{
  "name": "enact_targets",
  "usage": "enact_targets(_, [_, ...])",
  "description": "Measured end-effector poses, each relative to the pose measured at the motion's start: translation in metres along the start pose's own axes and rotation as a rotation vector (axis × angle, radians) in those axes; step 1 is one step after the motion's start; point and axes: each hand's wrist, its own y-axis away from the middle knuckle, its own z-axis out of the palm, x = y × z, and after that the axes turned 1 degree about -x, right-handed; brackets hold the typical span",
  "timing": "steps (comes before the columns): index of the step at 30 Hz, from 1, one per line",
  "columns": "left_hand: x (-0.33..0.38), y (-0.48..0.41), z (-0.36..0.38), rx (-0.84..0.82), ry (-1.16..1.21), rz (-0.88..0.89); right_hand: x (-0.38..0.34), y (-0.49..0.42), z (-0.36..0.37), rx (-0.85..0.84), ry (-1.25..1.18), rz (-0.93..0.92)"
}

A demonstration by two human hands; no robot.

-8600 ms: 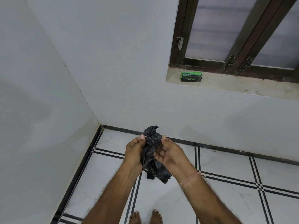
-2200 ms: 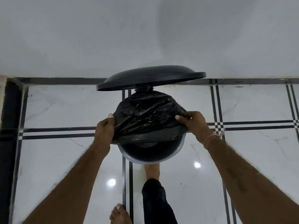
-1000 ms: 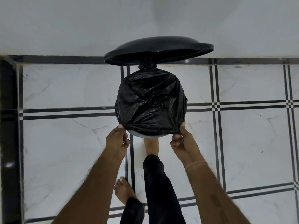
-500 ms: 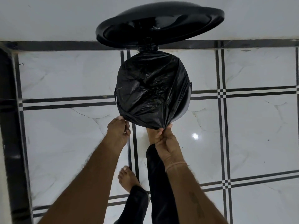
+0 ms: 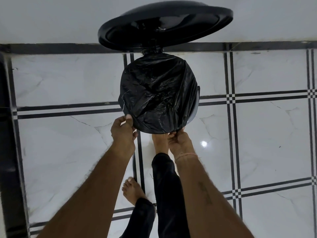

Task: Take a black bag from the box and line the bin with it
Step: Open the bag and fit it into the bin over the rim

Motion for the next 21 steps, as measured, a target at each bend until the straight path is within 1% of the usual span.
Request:
enact_targets(2, [0.0,0.001,0.0,0.031,0.01,0.007,-0.002,0.011,0.002,0.043,-0.031,-0.036])
enact_targets(4, [0.001,0.001,0.001,0.037,0.025,0.009,-0.004,0.023,-0.003,0.054,0.008,-0.162])
enact_targets(6, [-0.001,0.001,0.0,0.041,0.05,0.013,-0.007,0.033,-0.009,0.03,0.157,-0.332])
enact_targets(8, [-0.003,0.0,-0.001,0.046,0.051,0.024,-0.014,0.036,-0.008,0.046,0.324,-0.441])
enact_targets(12, [-0.003,0.003,0.001,0.053,0.037,0.031,-0.027,0.028,0.004,0.24,0.707,-0.656])
enact_targets(13, [-0.002,0.004,0.001,0.051,0.038,0.033,-0.029,0.026,0.004,0.277,0.767,-0.711])
enact_targets(15, [-0.003,0.004,0.0,0.047,0.044,0.041,-0.035,0.026,0.001,0.292,0.822,-0.777])
enact_targets(17, [-0.004,0.005,0.0,0.046,0.066,0.035,-0.042,0.026,-0.004,0.27,0.766,-0.763])
enact_targets(18, [-0.005,0.005,0.001,0.047,0.077,0.023,-0.047,0.025,-0.006,0.239,0.686,-0.69])
enact_targets(21, [-0.007,0.003,0.001,0.051,0.099,-0.036,-0.061,0.017,-0.008,0.093,0.442,-0.359])
